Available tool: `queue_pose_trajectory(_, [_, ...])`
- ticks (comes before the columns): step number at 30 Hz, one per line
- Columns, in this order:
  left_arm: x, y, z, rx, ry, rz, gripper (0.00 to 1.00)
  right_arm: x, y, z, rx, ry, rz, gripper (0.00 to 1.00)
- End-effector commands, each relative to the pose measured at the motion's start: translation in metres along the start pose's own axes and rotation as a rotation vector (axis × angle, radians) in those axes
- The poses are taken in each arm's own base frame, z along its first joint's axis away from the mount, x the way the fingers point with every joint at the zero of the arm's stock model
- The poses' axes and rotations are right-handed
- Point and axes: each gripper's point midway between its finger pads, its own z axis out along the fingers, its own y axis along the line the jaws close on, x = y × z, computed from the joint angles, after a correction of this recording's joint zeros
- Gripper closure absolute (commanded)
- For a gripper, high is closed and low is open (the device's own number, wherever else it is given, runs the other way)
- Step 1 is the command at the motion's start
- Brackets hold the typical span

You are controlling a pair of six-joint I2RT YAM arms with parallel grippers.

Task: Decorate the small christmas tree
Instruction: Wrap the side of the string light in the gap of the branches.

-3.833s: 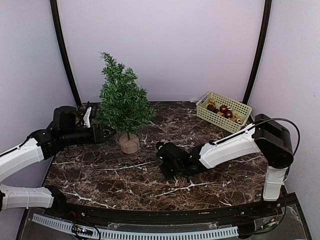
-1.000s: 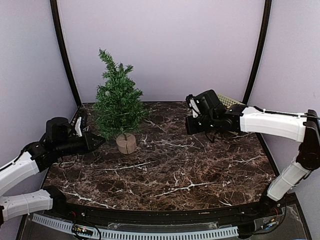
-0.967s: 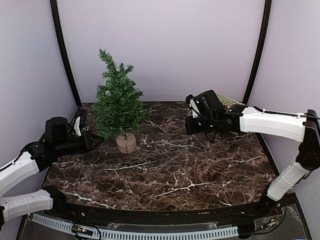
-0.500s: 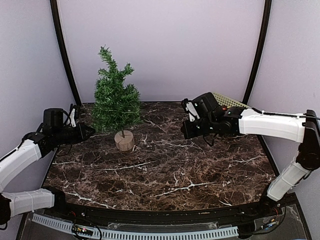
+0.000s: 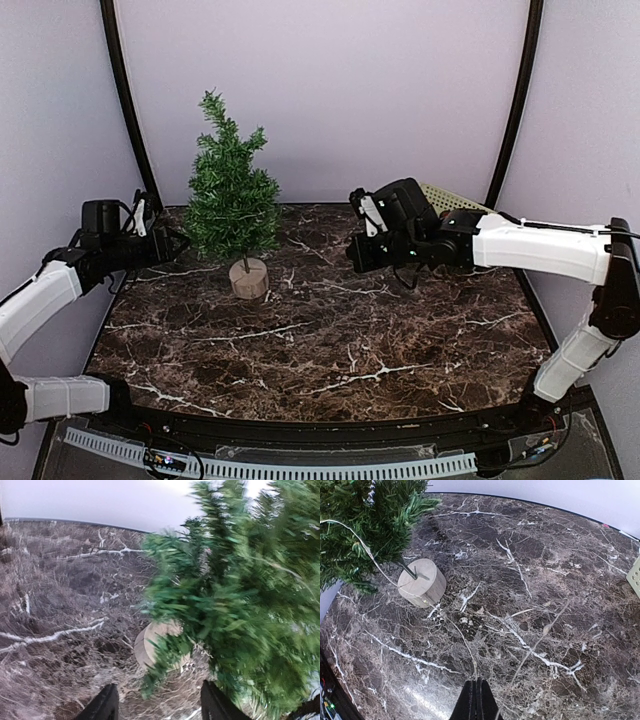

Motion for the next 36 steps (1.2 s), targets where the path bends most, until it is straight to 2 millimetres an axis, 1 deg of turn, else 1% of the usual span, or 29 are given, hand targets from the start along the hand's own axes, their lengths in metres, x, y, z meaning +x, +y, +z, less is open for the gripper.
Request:
queue_pose_trajectory(1, [0.004,-0.017,-0.029,0.056,-0.045,-0.039,0.35,-0.027,0.005,0.001,0.000,-0.078,0.034,1.00])
queue_pose_trajectory(2, [0.004,-0.026,-0.039,0.092,-0.070,-0.045,0.34,-0.028,0.006,0.001,-0.003,-0.083,0.037,1.00])
queue_pose_trajectory(3, [0.015,-0.029,-0.040,0.108,-0.055,-0.085,0.34,-0.029,0.006,0.001,-0.003,-0.087,0.039,1.00])
queue_pose_trajectory(4, [0.016,-0.036,-0.049,0.129,-0.077,-0.091,0.33,-0.029,0.006,0.001,-0.005,-0.088,0.040,1.00])
queue_pose_trajectory(5, [0.026,-0.041,-0.050,0.151,-0.062,-0.122,0.33,-0.029,0.006,0.001,-0.005,-0.087,0.040,1.00])
queue_pose_trajectory(6, [0.024,-0.048,-0.058,0.169,-0.094,-0.119,0.31,-0.030,0.006,0.000,-0.006,-0.088,0.041,1.00])
queue_pose_trajectory(7, [0.030,-0.060,-0.062,0.209,-0.090,-0.128,0.31,-0.029,0.006,0.000,-0.006,-0.088,0.040,1.00])
queue_pose_trajectory(8, [0.030,-0.064,-0.063,0.213,-0.102,-0.131,0.30,-0.029,0.006,0.000,-0.006,-0.087,0.039,1.00])
queue_pose_trajectory(9, [0.036,-0.075,-0.063,0.245,-0.084,-0.136,0.30,-0.029,0.005,0.000,-0.003,-0.088,0.038,1.00])
queue_pose_trajectory(10, [0.035,-0.078,-0.063,0.248,-0.089,-0.136,0.30,-0.028,0.005,0.000,0.000,-0.089,0.039,1.00])
queue_pose_trajectory(11, [0.041,-0.087,-0.060,0.269,-0.061,-0.136,0.30,-0.028,0.004,0.000,0.003,-0.089,0.041,1.00])
queue_pose_trajectory(12, [0.040,-0.091,-0.058,0.273,-0.064,-0.133,0.30,-0.027,0.003,0.000,0.007,-0.090,0.042,1.00])
queue_pose_trajectory(13, [0.045,-0.099,-0.053,0.287,-0.035,-0.124,0.31,-0.027,0.003,-0.001,0.008,-0.091,0.044,1.00])
queue_pose_trajectory(14, [0.043,-0.102,-0.051,0.282,-0.042,-0.117,0.32,-0.027,0.002,-0.001,0.009,-0.093,0.046,1.00])
queue_pose_trajectory(15, [0.047,-0.110,-0.046,0.291,-0.017,-0.098,0.33,-0.027,0.002,-0.001,0.010,-0.092,0.049,1.00])
queue_pose_trajectory(17, [0.047,-0.116,-0.038,0.285,-0.003,-0.075,0.33,-0.026,0.001,-0.001,0.011,-0.092,0.055,1.00])
queue_pose_trajectory(21, [0.045,-0.118,-0.024,0.262,0.008,-0.050,0.33,-0.026,0.002,-0.003,0.007,-0.095,0.059,1.00])
queue_pose_trajectory(25, [0.043,-0.119,-0.014,0.248,0.017,-0.033,0.33,-0.026,0.001,-0.005,0.010,-0.099,0.057,1.00])
queue_pose_trajectory(27, [0.042,-0.120,-0.010,0.252,0.018,-0.028,0.39,-0.026,0.000,-0.005,0.012,-0.099,0.053,1.00])
queue_pose_trajectory(28, [0.043,-0.120,-0.007,0.250,0.024,-0.027,0.47,-0.026,0.000,-0.005,0.013,-0.099,0.052,1.00])
queue_pose_trajectory(29, [0.041,-0.121,-0.006,0.255,0.020,-0.025,0.52,-0.026,0.000,-0.005,0.014,-0.099,0.051,1.00])
queue_pose_trajectory(30, [0.041,-0.122,-0.004,0.255,0.024,-0.023,0.63,-0.026,0.000,-0.004,0.014,-0.099,0.051,1.00])
queue_pose_trajectory(31, [0.040,-0.123,-0.003,0.258,0.023,-0.022,0.70,-0.027,-0.001,-0.005,0.016,-0.101,0.052,1.00])
queue_pose_trajectory(32, [0.039,-0.124,-0.003,0.258,0.024,-0.017,0.83,-0.027,-0.001,-0.006,0.017,-0.104,0.053,1.00])
queue_pose_trajectory(33, [0.040,-0.122,-0.002,0.250,0.027,-0.016,0.89,-0.027,-0.002,-0.006,0.019,-0.102,0.053,1.00])
queue_pose_trajectory(34, [0.038,-0.122,-0.004,0.246,0.022,-0.009,0.97,-0.027,-0.002,-0.008,0.019,-0.105,0.052,1.00])
queue_pose_trajectory(36, [0.039,-0.117,-0.009,0.220,0.017,-0.002,1.00,-0.027,0.000,-0.011,0.011,-0.104,0.042,1.00])
